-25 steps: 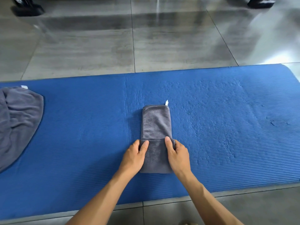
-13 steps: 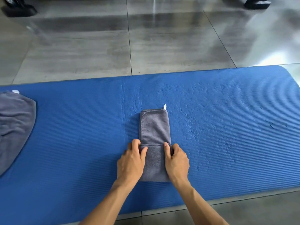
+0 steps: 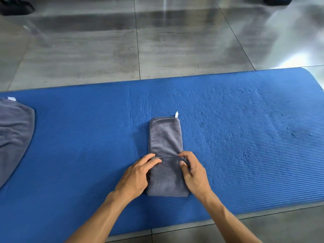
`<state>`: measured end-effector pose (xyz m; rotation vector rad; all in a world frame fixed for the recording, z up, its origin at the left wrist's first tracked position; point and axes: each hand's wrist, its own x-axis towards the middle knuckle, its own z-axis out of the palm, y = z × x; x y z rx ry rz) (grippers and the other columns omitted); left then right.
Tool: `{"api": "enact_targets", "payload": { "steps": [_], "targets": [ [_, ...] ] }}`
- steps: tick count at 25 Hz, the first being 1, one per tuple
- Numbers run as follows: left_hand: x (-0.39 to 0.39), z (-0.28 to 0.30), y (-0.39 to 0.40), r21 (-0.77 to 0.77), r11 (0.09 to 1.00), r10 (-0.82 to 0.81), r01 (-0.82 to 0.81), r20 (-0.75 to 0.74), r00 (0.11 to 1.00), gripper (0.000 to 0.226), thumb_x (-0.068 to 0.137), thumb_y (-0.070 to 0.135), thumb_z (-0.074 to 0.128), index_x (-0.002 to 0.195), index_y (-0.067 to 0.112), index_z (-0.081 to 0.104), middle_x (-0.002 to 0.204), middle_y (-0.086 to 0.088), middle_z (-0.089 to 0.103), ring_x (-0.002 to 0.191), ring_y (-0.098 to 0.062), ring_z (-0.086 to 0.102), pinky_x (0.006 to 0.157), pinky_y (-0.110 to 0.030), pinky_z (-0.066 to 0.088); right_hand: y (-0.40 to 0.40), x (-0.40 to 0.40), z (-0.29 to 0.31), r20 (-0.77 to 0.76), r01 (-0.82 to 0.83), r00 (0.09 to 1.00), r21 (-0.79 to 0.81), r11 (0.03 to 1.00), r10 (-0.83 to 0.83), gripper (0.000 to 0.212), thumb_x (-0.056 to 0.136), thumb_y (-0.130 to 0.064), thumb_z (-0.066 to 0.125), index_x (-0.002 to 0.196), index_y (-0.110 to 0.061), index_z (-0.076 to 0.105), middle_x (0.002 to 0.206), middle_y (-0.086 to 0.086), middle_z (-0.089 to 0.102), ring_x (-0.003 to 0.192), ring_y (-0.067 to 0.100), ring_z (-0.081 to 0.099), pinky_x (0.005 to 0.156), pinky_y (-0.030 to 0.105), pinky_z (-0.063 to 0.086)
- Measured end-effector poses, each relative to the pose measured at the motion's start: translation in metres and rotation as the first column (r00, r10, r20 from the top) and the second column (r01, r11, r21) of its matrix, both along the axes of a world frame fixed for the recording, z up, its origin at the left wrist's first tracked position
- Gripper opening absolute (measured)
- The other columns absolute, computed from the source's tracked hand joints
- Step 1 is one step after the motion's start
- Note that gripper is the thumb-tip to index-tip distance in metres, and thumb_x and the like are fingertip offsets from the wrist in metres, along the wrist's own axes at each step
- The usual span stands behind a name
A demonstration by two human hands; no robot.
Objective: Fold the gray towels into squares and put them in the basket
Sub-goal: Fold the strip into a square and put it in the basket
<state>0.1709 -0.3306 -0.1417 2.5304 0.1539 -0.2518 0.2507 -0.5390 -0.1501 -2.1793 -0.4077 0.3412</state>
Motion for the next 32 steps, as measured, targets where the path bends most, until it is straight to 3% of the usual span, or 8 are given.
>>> {"api": "enact_targets", "payload": {
  "steps": [7,11,14,16,19,23,28,32],
  "targets": [
    [-0.010,0.012,0.001,0.080,0.985,-0.145,0.156,-0.128,0.981,0.106,0.075,-0.008,0.055,0.153,0.040,0.001,0.156,0.021,-0.020,0.146,-0.006,-0.004,0.116,-0.027,0.016,-0.001,0.004,-0.001,0.103,-0.043,0.993,-0.076,0.996,0.051,0.019,0.100,-0.022,0.051,0.116,-0.032,0.055,0.115,-0.017,0.053,0.092,0.004,0.058,0.074,0.032,0.052],
    [-0.010,0.015,0.008,0.316,0.901,-0.289,0.296,-0.072,0.955,0.114,0.058,0.010,0.072,0.155,0.023,0.014,0.162,0.005,0.009,0.146,-0.015,0.014,0.112,-0.037,0.035,-0.015,0.011,-0.005,0.518,-0.244,0.729,-0.415,0.877,0.447,0.044,0.086,-0.010,0.053,0.127,-0.027,0.057,0.141,-0.003,0.052,0.115,0.023,0.053,0.091,0.038,0.046],
    [-0.005,0.013,0.016,0.375,0.813,-0.391,0.445,-0.213,0.895,0.122,0.074,0.049,0.072,0.152,0.025,-0.019,0.159,0.008,-0.024,0.147,-0.012,-0.016,0.122,-0.042,0.001,-0.036,0.020,-0.007,0.375,-0.381,0.605,-0.638,0.669,0.702,0.083,0.071,-0.014,0.060,0.150,-0.025,0.038,0.159,-0.004,0.033,0.142,0.028,0.036,0.111,0.045,0.028],
    [-0.005,0.016,0.017,0.452,0.759,-0.452,0.468,-0.152,0.879,0.127,0.067,0.065,0.071,0.155,0.026,-0.011,0.163,0.001,-0.016,0.150,-0.021,-0.008,0.119,-0.048,0.002,-0.041,0.019,-0.004,0.240,-0.426,0.614,-0.701,0.572,0.752,0.094,0.069,-0.018,0.062,0.156,-0.022,0.025,0.164,-0.002,0.021,0.148,0.028,0.027,0.115,0.047,0.022],
    [-0.018,0.014,0.013,0.501,0.708,-0.535,0.498,-0.081,0.841,0.111,0.065,0.046,0.080,0.155,0.027,0.018,0.161,-0.007,0.022,0.147,-0.028,0.024,0.113,-0.053,0.029,-0.041,0.022,0.000,0.150,-0.511,0.638,-0.652,0.561,0.755,0.092,0.076,-0.029,0.054,0.158,-0.025,0.013,0.166,-0.004,0.008,0.151,0.025,0.018,0.119,0.045,0.016],
    [-0.022,0.007,0.009,0.525,0.717,-0.513,0.460,-0.050,0.857,0.098,0.066,0.037,0.078,0.151,0.019,0.032,0.159,-0.005,0.026,0.148,-0.026,0.018,0.116,-0.054,0.026,-0.042,0.031,0.001,0.055,-0.570,0.609,-0.663,0.485,0.791,0.102,0.079,-0.063,0.050,0.158,-0.028,-0.003,0.165,-0.006,-0.012,0.153,0.023,0.003,0.122,0.048,0.009],
    [-0.027,0.004,0.008,0.458,0.767,-0.440,0.449,-0.133,0.888,0.106,0.068,0.041,0.079,0.155,0.024,0.022,0.162,-0.009,0.016,0.149,-0.026,0.016,0.117,-0.048,0.026,-0.042,0.018,0.004,0.226,-0.542,0.457,-0.696,0.471,0.860,0.097,0.080,-0.062,0.055,0.158,-0.023,0.013,0.166,0.006,0.008,0.152,0.028,0.010,0.118,0.053,0.017],
    [-0.018,0.005,0.008,0.445,0.766,-0.432,0.463,-0.177,0.884,0.121,0.072,0.023,0.076,0.153,0.037,-0.014,0.161,-0.010,-0.021,0.149,-0.026,-0.011,0.121,-0.043,0.006,-0.038,0.012,-0.001,0.207,-0.546,0.580,-0.619,0.564,0.788,0.099,0.078,-0.057,0.057,0.158,-0.028,0.008,0.166,0.004,0.004,0.153,0.023,0.007,0.118,0.047,0.018]
  ]
}}
